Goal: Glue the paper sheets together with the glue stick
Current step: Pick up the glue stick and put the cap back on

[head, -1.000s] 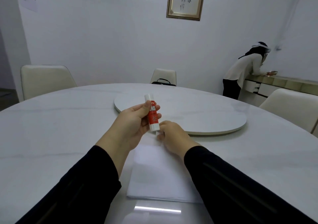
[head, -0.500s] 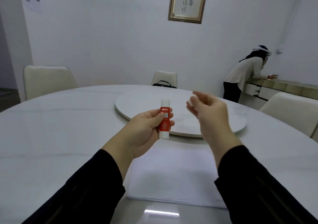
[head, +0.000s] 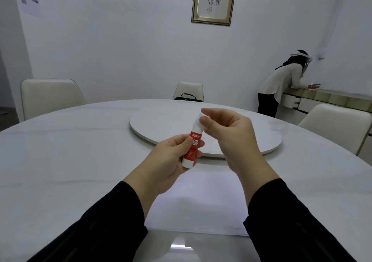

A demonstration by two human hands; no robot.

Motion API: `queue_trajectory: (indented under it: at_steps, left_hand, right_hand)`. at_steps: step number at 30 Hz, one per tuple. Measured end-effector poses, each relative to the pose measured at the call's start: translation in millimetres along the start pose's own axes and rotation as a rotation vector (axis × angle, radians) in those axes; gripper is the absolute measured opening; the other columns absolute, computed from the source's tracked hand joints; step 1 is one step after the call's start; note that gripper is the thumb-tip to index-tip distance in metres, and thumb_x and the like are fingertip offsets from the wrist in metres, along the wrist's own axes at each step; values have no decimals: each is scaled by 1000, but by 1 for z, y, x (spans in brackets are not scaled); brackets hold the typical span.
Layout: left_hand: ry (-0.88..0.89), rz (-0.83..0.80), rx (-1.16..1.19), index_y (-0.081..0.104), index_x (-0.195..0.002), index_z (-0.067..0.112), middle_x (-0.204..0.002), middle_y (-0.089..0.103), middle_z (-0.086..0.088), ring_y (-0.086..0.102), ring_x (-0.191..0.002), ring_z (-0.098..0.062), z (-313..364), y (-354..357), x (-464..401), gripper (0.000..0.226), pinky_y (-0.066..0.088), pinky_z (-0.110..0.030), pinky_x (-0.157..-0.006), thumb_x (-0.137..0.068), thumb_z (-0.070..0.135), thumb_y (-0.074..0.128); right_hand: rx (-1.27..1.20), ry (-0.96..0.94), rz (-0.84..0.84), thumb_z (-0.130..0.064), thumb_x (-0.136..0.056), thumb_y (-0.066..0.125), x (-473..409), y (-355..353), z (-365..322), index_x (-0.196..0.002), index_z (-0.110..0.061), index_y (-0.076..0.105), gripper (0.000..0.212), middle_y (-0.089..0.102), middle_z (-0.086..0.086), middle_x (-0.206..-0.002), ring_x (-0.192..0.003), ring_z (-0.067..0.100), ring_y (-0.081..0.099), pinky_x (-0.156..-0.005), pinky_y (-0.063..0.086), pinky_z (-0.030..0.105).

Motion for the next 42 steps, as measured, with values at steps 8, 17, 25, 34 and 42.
queue_trajectory:
  at_steps: [8,17,25,34,42]
  left_hand:
    - [1,47,-54,63,-111,8,-93,72,-3,63,-81,-17,0,1,1,25,49,-30,-69,-95,20,49]
    - [56,152,-102,64,-111,6,-81,73,2,60,-70,-15,2,3,2,23,47,-32,-67,-94,15,51]
    - [33,116,-36,56,-119,-1,-99,68,-13,63,-91,-23,-8,0,-9,28,47,-40,-93,-94,12,51]
    - [51,196,-1132,67,-82,24,-84,59,17,56,-74,2,-4,-40,-12,17,39,-8,-53,-72,19,79]
    - [-18,62,-1537,73,-100,23,-89,55,7,50,-83,-10,-10,-38,-10,32,37,-19,-72,-70,30,80]
  right_hand:
    - [74,21,-57,-14,-80,72,5,3,9,-88,-22,74,11,75,1,-83,-83,16,71,-80,58,32]
    - [71,-34,-8,-20,-89,62,8,16,10,-77,-23,74,17,66,1,-70,-63,18,58,-72,57,43]
    - [82,83,-72,-9,-82,69,3,12,34,-113,-20,64,33,69,-6,-79,-66,-1,65,-56,47,10]
    - [315,101,28,-6,-84,64,-5,4,70,-100,-29,63,28,66,-4,-92,-88,16,64,-80,54,30]
    - [385,124,-42,-9,-84,65,-13,12,90,-99,-34,60,29,64,-9,-91,-85,9,62,-86,54,35]
Point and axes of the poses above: each hand's wrist, its own x-axis away from the middle knuckle, its own y-axis out of the palm, z = x × y, the point moved 2 cm from there along -x, towards the middle knuckle
